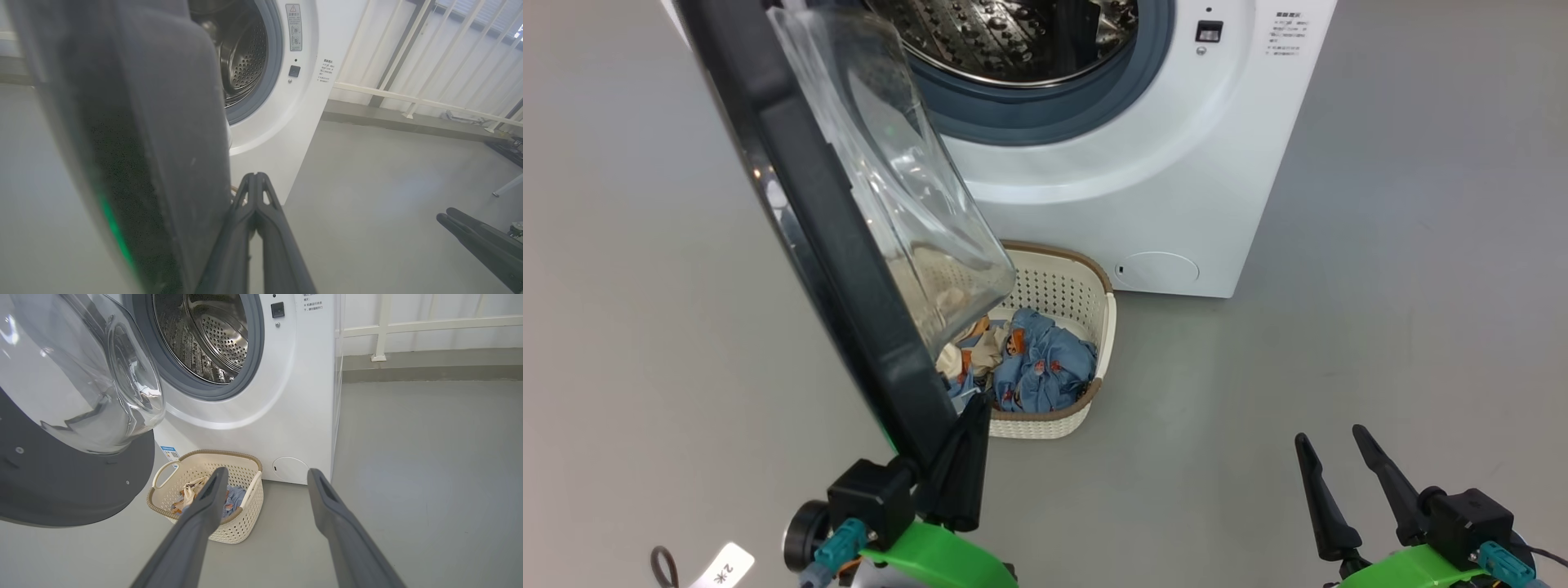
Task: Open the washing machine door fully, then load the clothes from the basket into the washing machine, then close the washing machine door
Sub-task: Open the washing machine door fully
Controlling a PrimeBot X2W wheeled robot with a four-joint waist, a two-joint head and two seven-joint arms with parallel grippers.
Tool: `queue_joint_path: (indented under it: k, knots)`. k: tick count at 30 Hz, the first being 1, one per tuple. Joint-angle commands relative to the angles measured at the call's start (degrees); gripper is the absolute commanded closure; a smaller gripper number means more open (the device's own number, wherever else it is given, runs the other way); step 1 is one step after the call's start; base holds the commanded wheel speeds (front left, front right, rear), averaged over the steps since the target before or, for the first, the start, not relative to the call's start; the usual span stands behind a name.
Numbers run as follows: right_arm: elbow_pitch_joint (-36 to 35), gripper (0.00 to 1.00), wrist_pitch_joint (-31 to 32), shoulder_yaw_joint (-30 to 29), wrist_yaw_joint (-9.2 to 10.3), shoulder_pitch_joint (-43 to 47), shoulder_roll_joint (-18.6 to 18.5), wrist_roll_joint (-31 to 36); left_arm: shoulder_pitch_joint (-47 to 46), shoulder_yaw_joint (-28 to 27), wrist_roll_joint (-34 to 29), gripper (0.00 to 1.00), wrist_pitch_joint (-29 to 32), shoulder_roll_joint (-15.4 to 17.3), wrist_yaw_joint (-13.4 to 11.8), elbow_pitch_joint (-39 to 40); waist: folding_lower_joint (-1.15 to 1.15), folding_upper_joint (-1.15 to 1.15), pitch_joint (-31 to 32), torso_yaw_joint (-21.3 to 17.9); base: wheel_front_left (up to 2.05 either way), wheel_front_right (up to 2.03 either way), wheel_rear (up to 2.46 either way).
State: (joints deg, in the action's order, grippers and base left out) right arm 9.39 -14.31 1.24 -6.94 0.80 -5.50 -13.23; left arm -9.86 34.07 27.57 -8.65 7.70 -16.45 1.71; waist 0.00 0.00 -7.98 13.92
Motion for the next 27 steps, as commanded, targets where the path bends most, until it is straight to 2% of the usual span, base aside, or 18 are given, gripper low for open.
queue_joint_path:
  k: [1, 13, 27]
  knots:
    - [-1.2, 0.00, -0.7, 1.5, -0.55, -1.4, -0.3, -0.2, -2.4, -2.5, 0.9, 1.00, -0.5, 0.5, -0.4, 0.6, 0.00, 0.00, -0.2, -0.2, 0.00, 0.00, 0.00]
    - [-1.2, 0.00, -0.7, 1.2, -0.55, -1.5, -0.3, -0.1, -2.5, -4.0, 1.8, 1.00, -1.8, 0.8, -0.7, -1.5, 0.00, 0.00, 0.1, 0.4, 0.00, 0.00, 0.00]
    - [-1.1, 0.00, -0.7, 1.4, -0.55, -0.4, -0.8, -0.1, 1.2, -6.2, 2.9, 1.00, -2.5, 2.7, -2.7, -0.2, 0.00, 0.00, 1.5, 3.4, 0.00, 0.00, 0.00]
